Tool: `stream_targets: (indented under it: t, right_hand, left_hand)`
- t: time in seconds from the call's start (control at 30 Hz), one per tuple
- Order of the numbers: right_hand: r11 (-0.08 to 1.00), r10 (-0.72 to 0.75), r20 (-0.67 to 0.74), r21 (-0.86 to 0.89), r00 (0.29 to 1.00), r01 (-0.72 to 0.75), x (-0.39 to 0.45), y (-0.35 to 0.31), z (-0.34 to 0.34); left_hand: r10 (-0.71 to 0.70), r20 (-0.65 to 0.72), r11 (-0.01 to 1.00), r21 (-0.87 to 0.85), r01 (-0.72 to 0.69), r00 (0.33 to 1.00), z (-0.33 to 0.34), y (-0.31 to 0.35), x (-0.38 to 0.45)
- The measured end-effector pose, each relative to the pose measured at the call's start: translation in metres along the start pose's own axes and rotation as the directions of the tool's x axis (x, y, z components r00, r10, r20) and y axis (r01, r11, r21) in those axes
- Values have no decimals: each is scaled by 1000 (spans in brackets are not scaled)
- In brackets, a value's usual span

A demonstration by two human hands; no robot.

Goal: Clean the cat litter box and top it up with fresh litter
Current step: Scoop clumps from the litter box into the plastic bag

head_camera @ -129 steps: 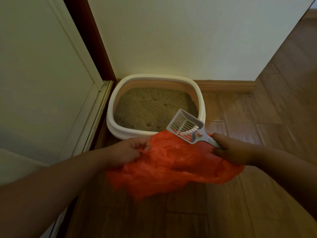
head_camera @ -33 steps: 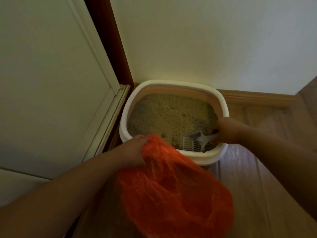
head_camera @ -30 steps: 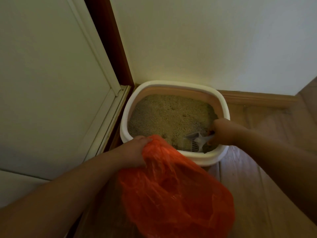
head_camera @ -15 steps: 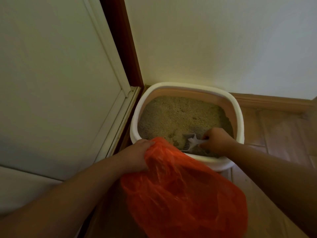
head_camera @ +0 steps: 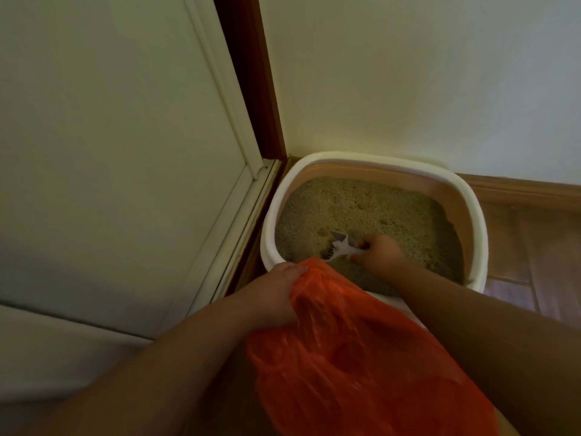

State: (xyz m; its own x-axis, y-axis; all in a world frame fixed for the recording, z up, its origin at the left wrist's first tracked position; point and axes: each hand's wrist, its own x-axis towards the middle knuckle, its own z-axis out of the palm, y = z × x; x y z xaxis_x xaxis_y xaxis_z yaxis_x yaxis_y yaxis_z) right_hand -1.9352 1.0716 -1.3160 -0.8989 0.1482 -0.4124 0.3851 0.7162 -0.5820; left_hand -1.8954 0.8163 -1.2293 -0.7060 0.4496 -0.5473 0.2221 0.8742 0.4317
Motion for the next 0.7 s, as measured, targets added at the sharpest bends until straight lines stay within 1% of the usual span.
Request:
stream_targets:
  t: [0.1, 0.23, 0.37, 0.43, 0.5, 0.6, 0.7]
  right_hand:
    - [993, -2, -41, 119, 999, 7, 9, -6, 9]
    - [978, 4, -71, 207, 997, 11, 8, -5, 15]
    - [949, -20, -83, 311, 996, 45, -6, 1, 0]
    - [938, -24, -96, 342, 995, 56, -16, 6, -17]
    - [930, -14, -144, 361, 990, 66, -26, 12, -33]
    - [935, -4, -204, 347, 979, 76, -43, 26, -55]
    - [939, -13, -194, 334, 981, 79, -61, 39, -75]
  left_hand:
    - [-2, -15, 1000, -29, 2, 1000, 4, -2, -2]
    - [1, -30, 999, -34, -2, 1000, 9, -1, -7]
    - [-6, -36, 999, -44, 5, 999, 6, 3, -9]
    - [1, -36, 999, -38, -3, 999, 4, 6, -11]
    - [-3, -39, 999, -33, 1, 999, 1, 10, -12]
    - [1, -24, 1000, -23, -1, 1000, -7, 19, -13]
    - [18, -24, 1000, 23, -18, 1000, -15, 31, -13]
